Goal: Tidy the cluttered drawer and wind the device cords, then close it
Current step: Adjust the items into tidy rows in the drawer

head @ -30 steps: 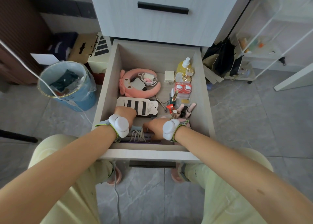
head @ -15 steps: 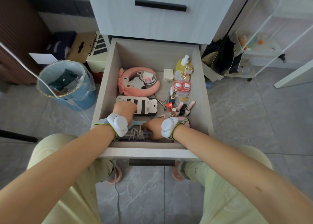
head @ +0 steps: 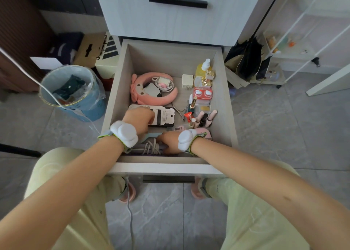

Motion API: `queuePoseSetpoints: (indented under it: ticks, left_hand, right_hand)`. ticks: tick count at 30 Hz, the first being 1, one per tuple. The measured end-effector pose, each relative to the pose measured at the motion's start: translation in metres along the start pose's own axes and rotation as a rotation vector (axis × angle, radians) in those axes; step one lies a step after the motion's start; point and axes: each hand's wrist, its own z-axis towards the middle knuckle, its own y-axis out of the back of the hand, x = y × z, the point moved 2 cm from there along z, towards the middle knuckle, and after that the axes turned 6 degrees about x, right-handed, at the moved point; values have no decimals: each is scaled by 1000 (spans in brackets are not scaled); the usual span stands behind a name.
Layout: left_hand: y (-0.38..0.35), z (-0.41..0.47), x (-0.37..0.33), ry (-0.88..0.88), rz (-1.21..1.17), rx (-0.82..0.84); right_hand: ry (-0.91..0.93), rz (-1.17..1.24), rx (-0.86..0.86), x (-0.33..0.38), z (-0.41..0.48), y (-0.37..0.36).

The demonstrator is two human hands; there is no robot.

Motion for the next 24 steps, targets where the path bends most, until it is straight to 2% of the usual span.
queuePoseSetpoints:
  ticks: [4,9,15,18,24]
  left_hand:
    - [9,3,9,-18,-240,-104]
    - [-4,5,8,-17,-242,225]
    - [-18,-2,10,122,-40,406]
    - [-16,-2,6,173,7,408]
    - [-8,-4,-5,210,102,308]
  right_hand:
    - [-9,14,-6,-1,-1,-2]
    - [-35,36,-33,-2,2,-4]
    - [-10,57,-39,-5,7,-8]
    - [-18,105,-77,-3,9,-5]
    - [-35,206,-158,-9,-1,5]
